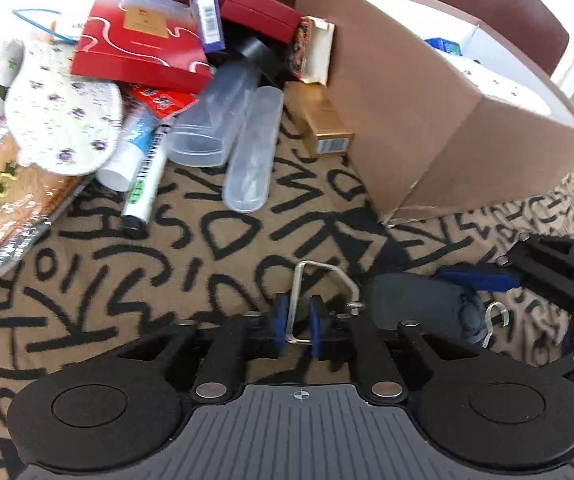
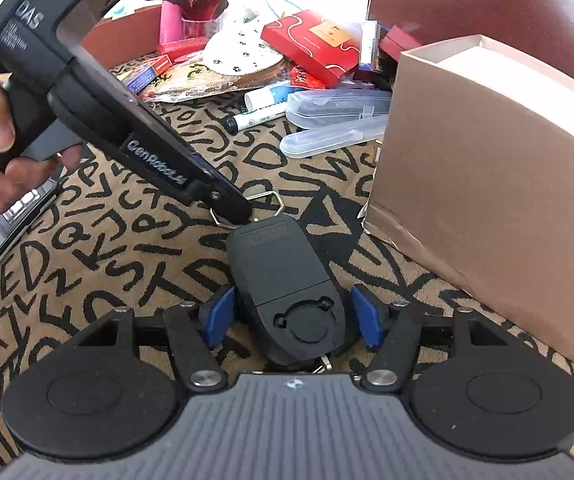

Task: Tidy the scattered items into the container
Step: 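Grasp the scale body with the right gripper while the left gripper grasps its hook, then lift the black scale off the table with both grippers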

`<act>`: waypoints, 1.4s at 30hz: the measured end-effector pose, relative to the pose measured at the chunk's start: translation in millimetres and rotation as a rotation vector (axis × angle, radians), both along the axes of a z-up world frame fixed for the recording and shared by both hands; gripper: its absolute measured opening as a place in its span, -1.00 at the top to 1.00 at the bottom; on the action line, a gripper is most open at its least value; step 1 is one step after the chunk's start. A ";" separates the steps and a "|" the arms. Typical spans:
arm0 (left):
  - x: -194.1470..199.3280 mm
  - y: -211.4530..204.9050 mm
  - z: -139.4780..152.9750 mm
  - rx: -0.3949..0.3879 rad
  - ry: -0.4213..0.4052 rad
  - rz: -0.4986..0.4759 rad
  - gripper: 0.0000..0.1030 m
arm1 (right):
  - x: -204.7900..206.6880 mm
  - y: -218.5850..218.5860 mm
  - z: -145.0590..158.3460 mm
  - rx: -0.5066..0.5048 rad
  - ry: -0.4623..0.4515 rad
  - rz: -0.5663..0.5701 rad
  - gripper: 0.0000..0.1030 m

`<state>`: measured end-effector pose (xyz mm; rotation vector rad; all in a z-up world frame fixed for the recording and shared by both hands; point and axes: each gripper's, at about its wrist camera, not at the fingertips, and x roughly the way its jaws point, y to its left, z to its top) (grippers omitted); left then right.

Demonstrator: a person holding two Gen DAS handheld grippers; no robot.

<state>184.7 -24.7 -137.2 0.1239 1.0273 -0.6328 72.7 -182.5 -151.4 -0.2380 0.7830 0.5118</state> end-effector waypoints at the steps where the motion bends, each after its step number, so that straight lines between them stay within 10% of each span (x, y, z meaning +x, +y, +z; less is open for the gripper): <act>1: -0.1 -3.0 0.2 0.000 0.001 -0.002 0.26 | -0.6 -1.5 0.6 0.000 0.005 0.000 -0.31; 5: -8.7 -11.5 2.5 0.044 -0.029 -0.026 0.32 | -9.1 -12.1 2.9 -0.010 0.013 -0.005 -0.34; 8: -9.9 -15.6 0.2 0.052 -0.025 -0.039 1.00 | -12.0 -20.4 2.4 -0.005 0.019 -0.015 -0.37; 14: -23.2 -21.7 -0.9 0.077 -0.026 -0.070 1.00 | -17.4 -18.5 3.6 -0.031 0.019 0.008 -0.31; 20: -22.1 -24.0 -0.7 0.056 0.009 -0.064 0.42 | -31.0 -36.7 7.4 -0.052 0.041 0.006 -0.31; 42: -59.5 -42.5 3.6 0.090 -0.022 0.007 1.00 | -53.0 -41.7 14.1 -0.033 0.042 0.056 -0.16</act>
